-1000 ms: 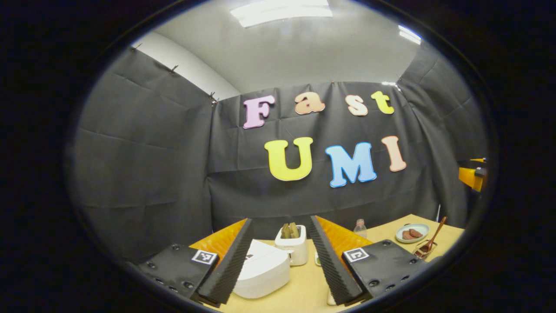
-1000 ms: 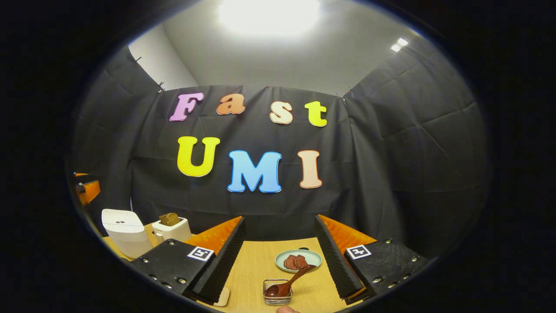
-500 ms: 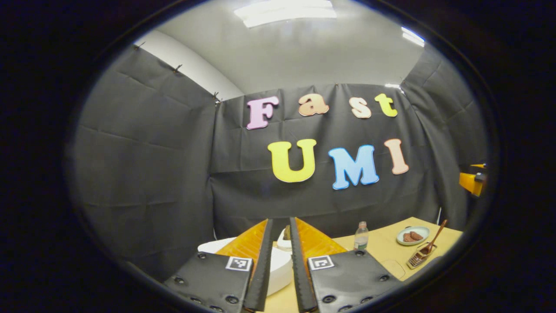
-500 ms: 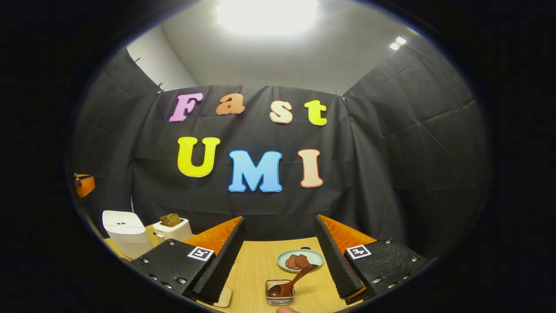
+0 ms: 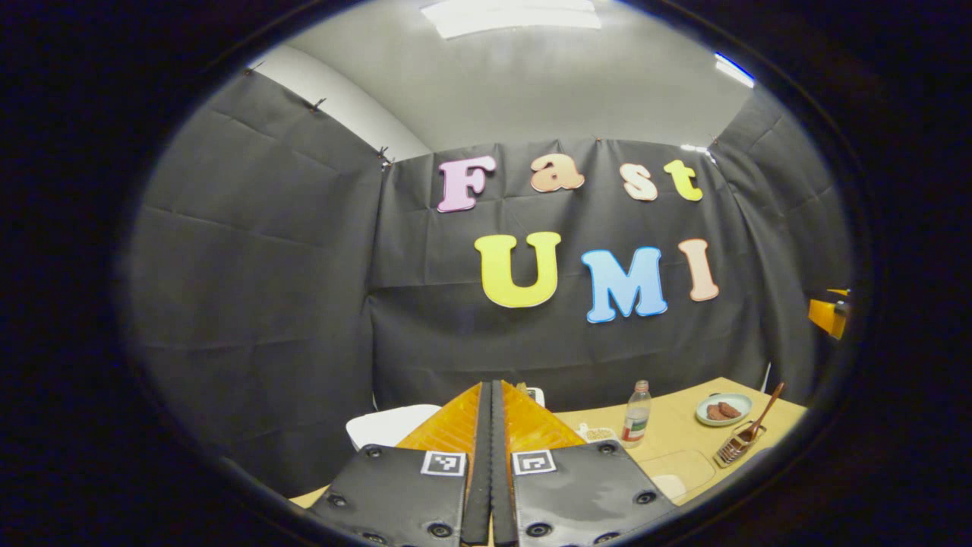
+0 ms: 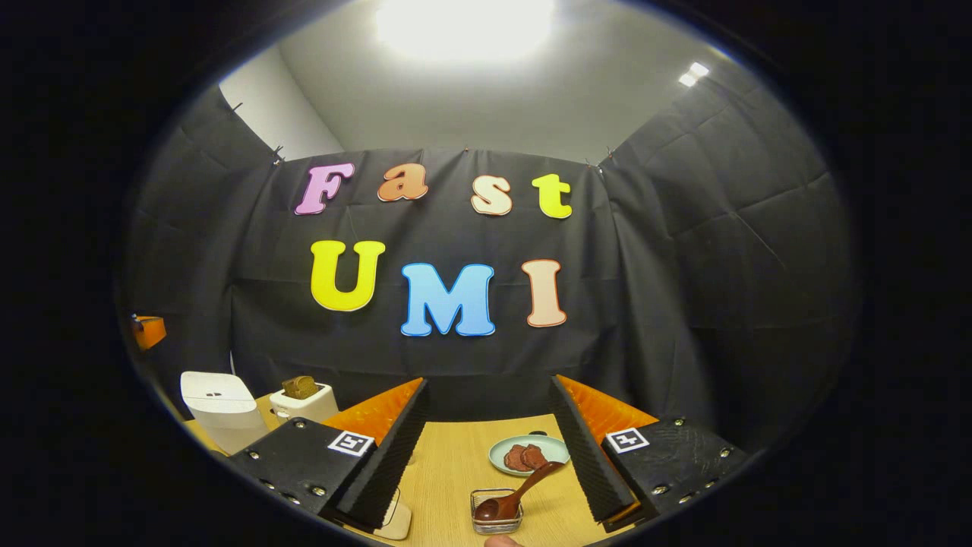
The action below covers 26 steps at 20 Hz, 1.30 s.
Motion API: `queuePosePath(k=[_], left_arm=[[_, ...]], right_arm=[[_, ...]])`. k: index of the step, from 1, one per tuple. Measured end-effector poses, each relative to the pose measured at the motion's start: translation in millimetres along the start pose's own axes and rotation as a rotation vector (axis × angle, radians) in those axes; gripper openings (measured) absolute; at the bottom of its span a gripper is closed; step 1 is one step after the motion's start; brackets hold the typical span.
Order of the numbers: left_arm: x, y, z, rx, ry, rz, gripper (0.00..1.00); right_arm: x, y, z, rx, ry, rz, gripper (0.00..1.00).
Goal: Close the left gripper, press the button to open the rice cooker; take a wooden spoon from the chopstick holder with the right hand, scoop a spoonful of rice and pour it into the rice cooker, then put the wooden spoon back into the chopstick holder.
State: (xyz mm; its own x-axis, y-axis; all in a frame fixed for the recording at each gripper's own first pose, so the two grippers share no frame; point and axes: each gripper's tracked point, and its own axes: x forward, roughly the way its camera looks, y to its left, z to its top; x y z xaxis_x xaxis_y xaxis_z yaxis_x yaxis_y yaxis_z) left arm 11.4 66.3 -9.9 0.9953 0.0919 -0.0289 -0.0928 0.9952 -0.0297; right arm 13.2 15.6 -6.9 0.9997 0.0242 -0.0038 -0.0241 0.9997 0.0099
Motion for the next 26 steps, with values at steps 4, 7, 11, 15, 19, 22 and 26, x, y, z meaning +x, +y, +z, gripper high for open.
queuePosePath(k=[4,7,11,15,19,22,26], left_arm=[[19.2,19.6,-6.3,0.001,0.010,0.014,0.08],[36.4,33.8,-22.1,-0.015,0.043,0.016,0.08],[63.2,50.7,-43.0,-0.048,0.083,0.018,0.08],[92.1,60.9,-73.7,-0.060,0.141,0.005,0.08],[115.0,68.9,-112.8,-0.118,0.219,-0.006,0.08],[128.2,74.2,-142.5,-0.132,0.270,-0.013,0.11],[145.8,72.1,-172.3,-0.120,0.322,-0.036,0.08]], right_arm=[[-4.0,1.9,-1.9,-0.006,0.007,-0.017,0.95],[-7.9,0.6,0.7,-0.020,0.002,-0.039,0.95],[-12.9,-0.3,2.3,-0.030,0.006,-0.073,0.95],[-16.9,1.8,-0.7,-0.050,0.016,-0.106,0.95],[-22.8,5.0,-1.3,-0.065,0.023,-0.137,0.95],[-27.6,6.6,-4.0,-0.083,0.030,-0.162,0.95],[-33.3,6.7,-11.9,-0.096,0.053,-0.192,0.95]])
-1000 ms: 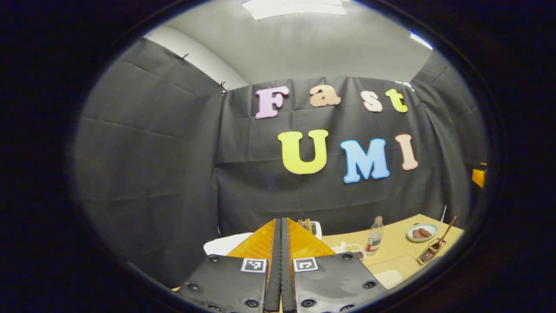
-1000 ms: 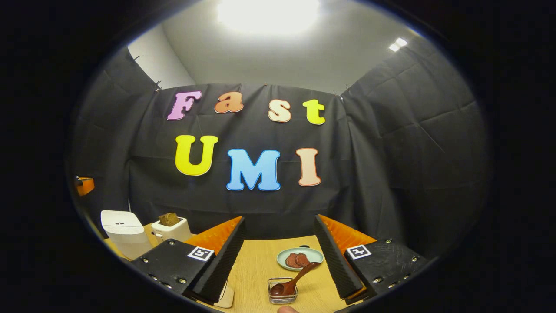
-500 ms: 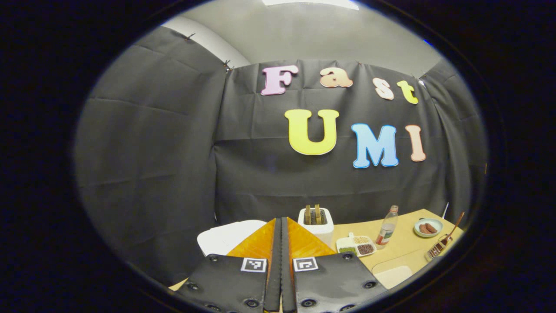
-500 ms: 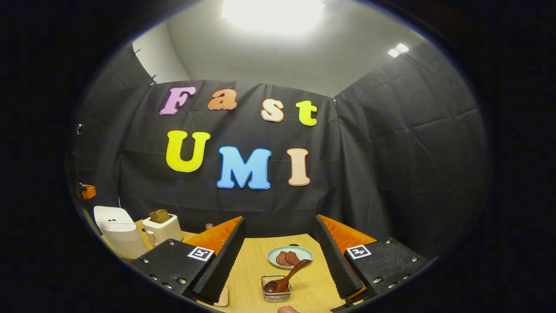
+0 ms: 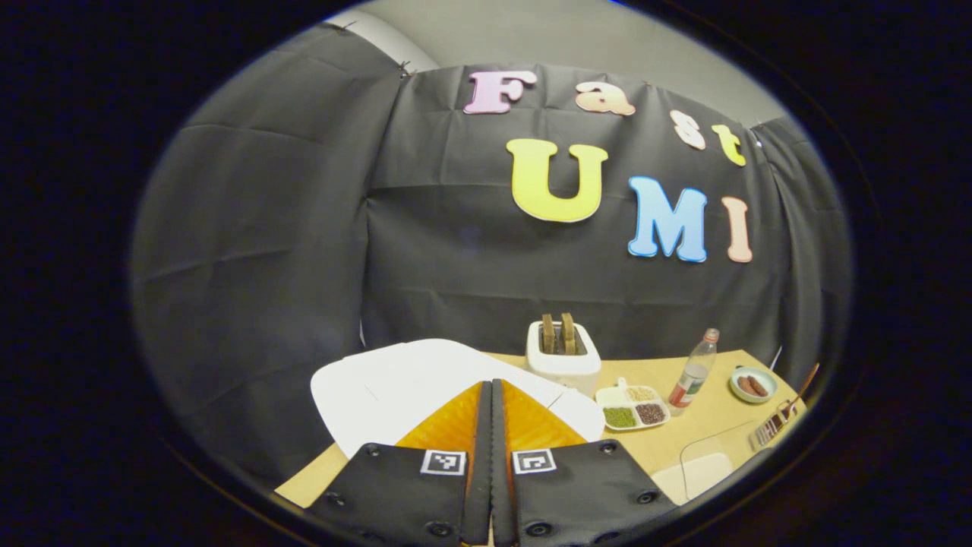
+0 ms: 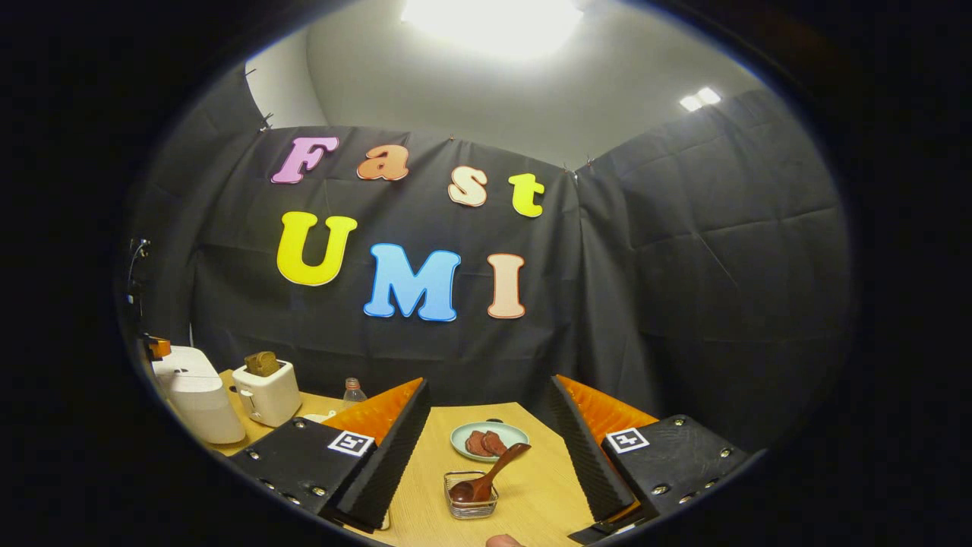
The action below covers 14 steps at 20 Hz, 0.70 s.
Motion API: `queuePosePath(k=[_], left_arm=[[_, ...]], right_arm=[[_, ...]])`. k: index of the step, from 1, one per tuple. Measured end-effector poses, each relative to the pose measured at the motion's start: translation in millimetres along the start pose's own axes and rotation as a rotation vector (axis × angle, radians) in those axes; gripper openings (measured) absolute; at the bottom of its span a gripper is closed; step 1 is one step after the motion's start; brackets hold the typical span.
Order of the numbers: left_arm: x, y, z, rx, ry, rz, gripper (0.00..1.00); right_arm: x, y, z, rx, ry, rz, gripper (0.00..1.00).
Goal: Close the left gripper, press the button to open the rice cooker; take a wooden spoon from the chopstick holder with the right hand, scoop a spoonful of rice and pour it into the rice cooker, then put the wooden spoon back into the chopstick holder.
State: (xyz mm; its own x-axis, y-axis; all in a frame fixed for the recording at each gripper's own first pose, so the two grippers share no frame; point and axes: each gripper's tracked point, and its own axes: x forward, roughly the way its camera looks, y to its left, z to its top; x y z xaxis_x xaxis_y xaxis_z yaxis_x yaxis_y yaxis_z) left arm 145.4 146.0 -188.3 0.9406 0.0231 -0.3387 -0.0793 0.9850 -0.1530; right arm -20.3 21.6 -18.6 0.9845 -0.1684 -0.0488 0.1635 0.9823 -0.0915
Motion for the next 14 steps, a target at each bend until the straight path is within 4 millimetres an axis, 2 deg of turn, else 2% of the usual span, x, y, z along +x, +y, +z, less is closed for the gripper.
queuePosePath(k=[4,8,10,14], left_arm=[[21.8,-2.0,-26.2,0.006,0.054,0.003,0.09],[29.9,4.8,-44.1,-0.014,0.103,0.030,0.08],[34.2,3.4,-44.9,-0.001,0.096,0.030,0.08],[29.3,2.3,-45.8,0.022,0.102,0.048,0.09]], right_arm=[[-1.2,0.0,-5.7,0.002,0.021,-0.015,0.95],[-0.4,-2.0,0.3,-0.002,0.009,-0.025,0.95],[0.6,-1.8,0.8,-0.012,0.007,-0.024,0.95],[2.7,0.7,1.3,-0.013,0.006,-0.016,0.95]])
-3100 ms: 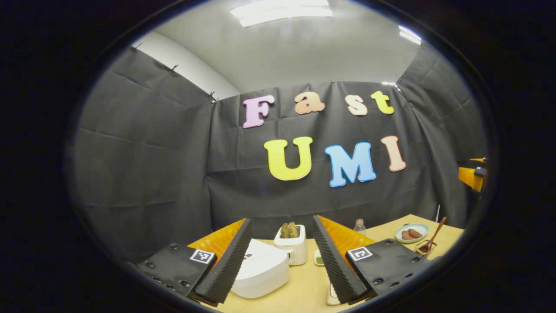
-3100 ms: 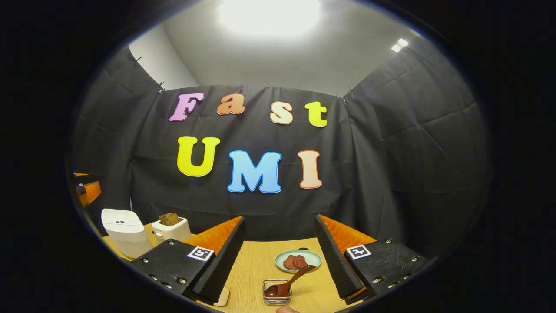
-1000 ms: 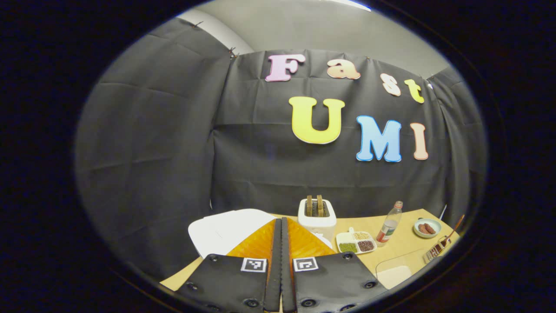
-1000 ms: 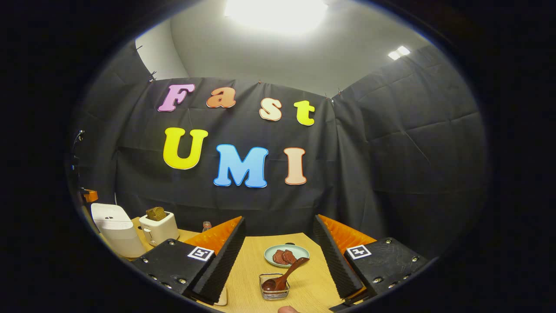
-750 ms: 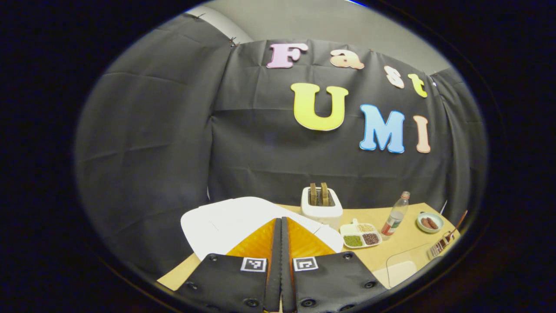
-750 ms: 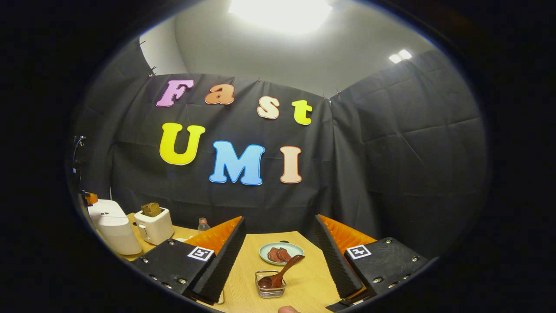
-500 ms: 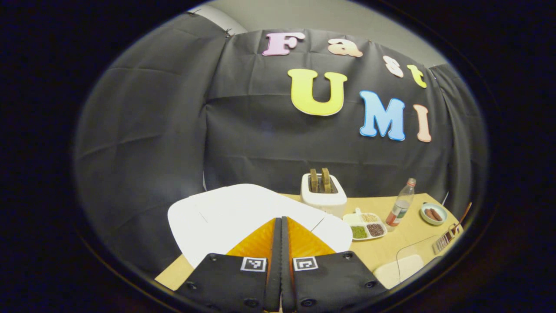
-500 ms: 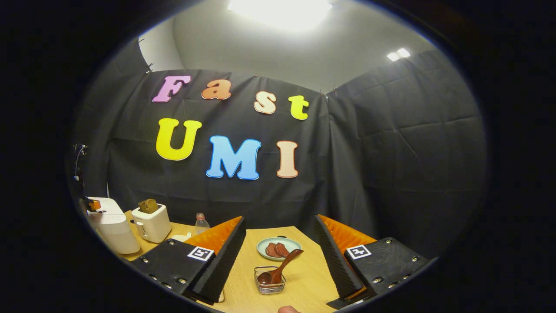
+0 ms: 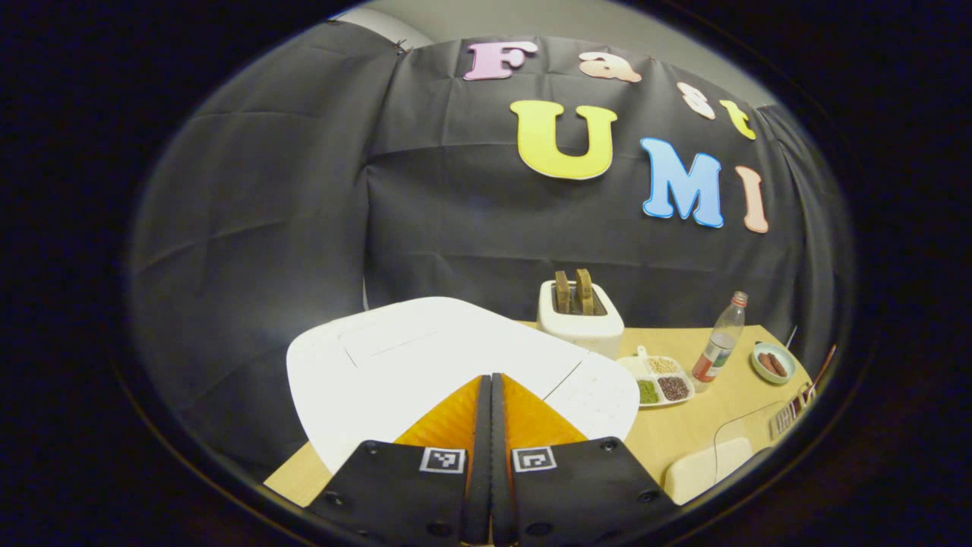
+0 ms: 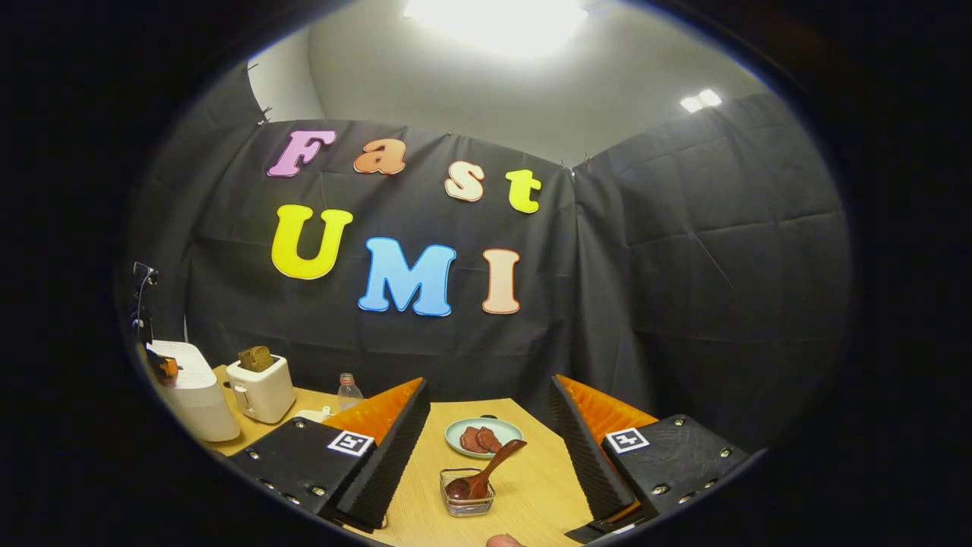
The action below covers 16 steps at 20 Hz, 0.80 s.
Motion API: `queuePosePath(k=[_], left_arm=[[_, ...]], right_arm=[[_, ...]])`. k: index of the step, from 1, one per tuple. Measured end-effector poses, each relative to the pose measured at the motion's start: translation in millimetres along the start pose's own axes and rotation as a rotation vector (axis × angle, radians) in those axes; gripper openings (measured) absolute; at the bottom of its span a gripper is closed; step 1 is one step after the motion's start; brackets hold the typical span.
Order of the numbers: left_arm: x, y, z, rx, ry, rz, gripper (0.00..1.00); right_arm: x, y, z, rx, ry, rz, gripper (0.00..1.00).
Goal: Close the left gripper, press the button to open the rice cooker; take a wooden spoon from the chopstick holder with the right hand, scoop a spoonful of rice and pour it into the rice cooker, then put the wooden spoon back into the chopstick holder.
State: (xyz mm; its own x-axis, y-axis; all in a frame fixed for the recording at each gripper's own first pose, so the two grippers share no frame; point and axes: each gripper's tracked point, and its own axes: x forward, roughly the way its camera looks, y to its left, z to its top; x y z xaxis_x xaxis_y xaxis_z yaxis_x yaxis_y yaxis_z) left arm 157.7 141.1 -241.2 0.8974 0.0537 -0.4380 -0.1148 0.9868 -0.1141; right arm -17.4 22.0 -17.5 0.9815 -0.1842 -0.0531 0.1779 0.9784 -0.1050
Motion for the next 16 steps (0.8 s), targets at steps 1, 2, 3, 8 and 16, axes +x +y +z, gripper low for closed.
queuePosePath(k=[1,2,3,8,16], left_arm=[[-0.7,-0.2,-0.2,-0.009,0.004,0.004,0.09],[-1.3,0.5,4.2,-0.010,-0.010,0.003,0.07],[-3.0,0.9,5.6,0.002,-0.010,0.004,0.08],[-23.1,7.0,59.9,0.064,-0.140,0.043,0.09],[-79.0,21.7,145.0,0.052,-0.314,0.111,0.08]], right_arm=[[0.6,0.2,1.6,0.005,-0.004,0.002,0.95],[-0.1,0.3,1.3,0.008,-0.004,0.006,0.95],[0.3,-0.7,2.7,0.007,-0.009,0.006,0.95],[2.2,-6.4,7.5,0.020,-0.025,0.017,0.95],[8.6,-18.6,-0.7,0.028,-0.023,0.054,0.95]])
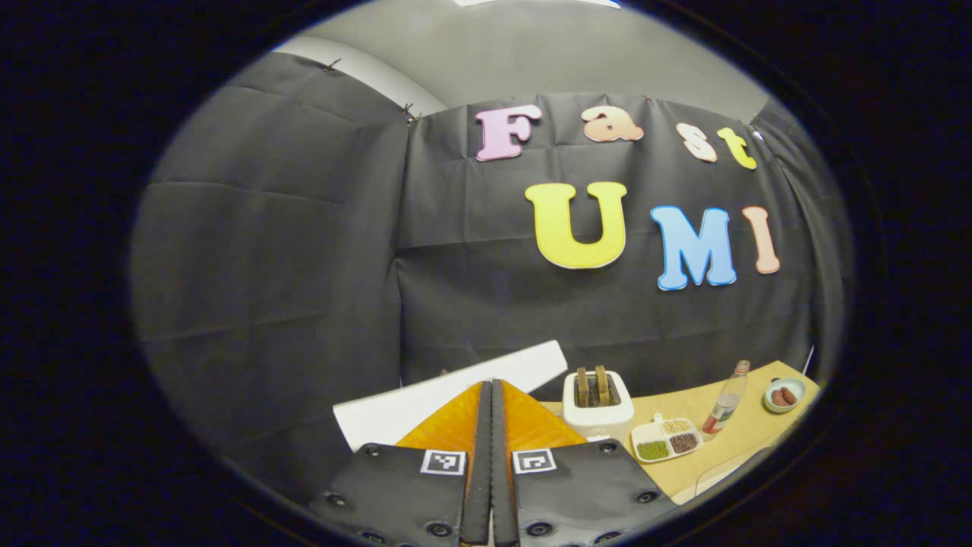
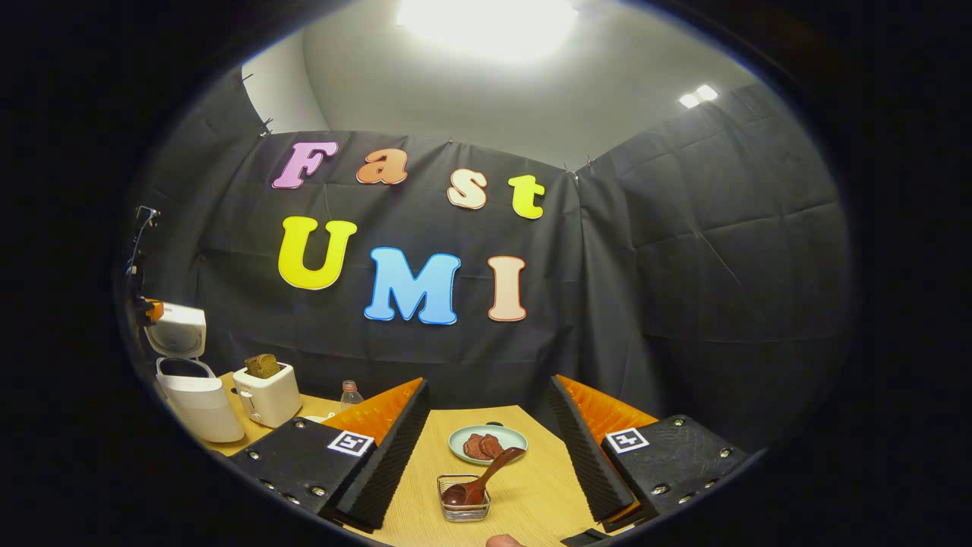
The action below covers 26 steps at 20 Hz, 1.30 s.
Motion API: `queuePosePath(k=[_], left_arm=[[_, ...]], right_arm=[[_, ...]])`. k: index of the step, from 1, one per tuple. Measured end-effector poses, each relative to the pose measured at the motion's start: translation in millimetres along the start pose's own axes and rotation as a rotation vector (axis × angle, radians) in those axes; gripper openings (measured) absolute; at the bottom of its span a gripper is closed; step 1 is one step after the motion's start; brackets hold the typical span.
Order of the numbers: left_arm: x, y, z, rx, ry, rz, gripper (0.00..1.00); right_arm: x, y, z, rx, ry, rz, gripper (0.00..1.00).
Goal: Close the left gripper, press the button to open the rice cooker; take a wooden spoon from the chopstick holder with the right hand, scoop a spoonful of rice and pour it into the rice cooker, then put the wooden spoon back into the chopstick holder.
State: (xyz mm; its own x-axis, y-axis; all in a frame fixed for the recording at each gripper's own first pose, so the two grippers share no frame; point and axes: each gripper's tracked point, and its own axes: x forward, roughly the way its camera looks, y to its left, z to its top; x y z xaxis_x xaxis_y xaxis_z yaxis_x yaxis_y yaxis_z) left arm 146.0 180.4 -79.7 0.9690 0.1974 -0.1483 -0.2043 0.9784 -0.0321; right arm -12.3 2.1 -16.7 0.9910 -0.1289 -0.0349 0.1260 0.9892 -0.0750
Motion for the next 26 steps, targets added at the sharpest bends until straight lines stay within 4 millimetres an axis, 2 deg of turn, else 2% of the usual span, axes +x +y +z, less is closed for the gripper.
queuePosePath(k=[3,6,7,10,11,12,13,16,17,18,19,20,22,23,24,25,26], left_arm=[[-25.9,-14.7,24.7,-0.008,-0.063,-0.022,0.10],[-58.3,-30.7,45.5,-0.010,-0.114,-0.052,0.64],[-66.4,-37.6,50.8,-0.016,-0.128,-0.053,0.69],[-93.8,-52.6,64.9,-0.045,-0.160,-0.061,0.95],[-101.7,-55.9,67.1,-0.038,-0.169,-0.058,0.99],[-108.3,-58.2,68.1,-0.027,-0.180,-0.054,0.95],[-114.8,-62.1,70.6,-0.016,-0.186,-0.054,0.99],[-128.6,-78.2,70.9,-0.003,-0.179,-0.072,0.99],[-132.5,-81.4,70.9,-0.001,-0.176,-0.074,0.99],[-136.6,-84.2,72.7,-0.001,-0.176,-0.075,0.95],[-140.8,-84.9,73.1,-0.002,-0.177,-0.071,0.95],[-144.1,-87.0,75.2,-0.006,-0.179,-0.070,1.00],[-154.6,-90.7,80.3,-0.017,-0.190,-0.077,1.00],[-153.6,-89.5,81.6,-0.022,-0.197,-0.077,1.00],[-154.4,-88.1,82.7,-0.025,-0.199,-0.069,0.95],[-155.4,-88.5,81.8,-0.025,-0.196,-0.064,1.00],[-156.5,-88.1,82.1,-0.022,-0.192,-0.057,1.00]], right_arm=[[3.9,-4.6,-2.4,0.006,0.003,0.018,0.95],[10.9,-7.2,-4.8,0.007,0.001,0.036,0.95],[14.4,-7.7,-5.8,0.014,0.003,0.044,0.95],[21.8,-9.9,-10.3,0.031,0.008,0.059,0.95],[24.9,-9.5,-12.8,0.036,0.014,0.068,0.95],[29.5,-9.5,-16.8,0.036,0.024,0.073,0.95],[34.6,-10.6,-19.1,0.035,0.029,0.078,0.95],[48.6,-15.7,-23.8,0.053,0.030,0.082,0.95],[54.2,-16.8,-27.1,0.061,0.036,0.082,0.95],[61.1,-17.2,-31.6,0.069,0.045,0.083,0.95],[67.0,-17.6,-36.2,0.074,0.054,0.085,0.95],[73.3,-19.6,-41.8,0.073,0.064,0.082,0.95],[84.9,-22.3,-51.6,0.069,0.081,0.080,0.95],[90.8,-23.7,-55.4,0.075,0.088,0.079,0.95],[96.5,-22.5,-60.6,0.084,0.099,0.081,0.95],[101.5,-21.9,-67.4,0.091,0.114,0.082,0.95],[107.6,-23.0,-75.9,0.096,0.130,0.080,0.95]])
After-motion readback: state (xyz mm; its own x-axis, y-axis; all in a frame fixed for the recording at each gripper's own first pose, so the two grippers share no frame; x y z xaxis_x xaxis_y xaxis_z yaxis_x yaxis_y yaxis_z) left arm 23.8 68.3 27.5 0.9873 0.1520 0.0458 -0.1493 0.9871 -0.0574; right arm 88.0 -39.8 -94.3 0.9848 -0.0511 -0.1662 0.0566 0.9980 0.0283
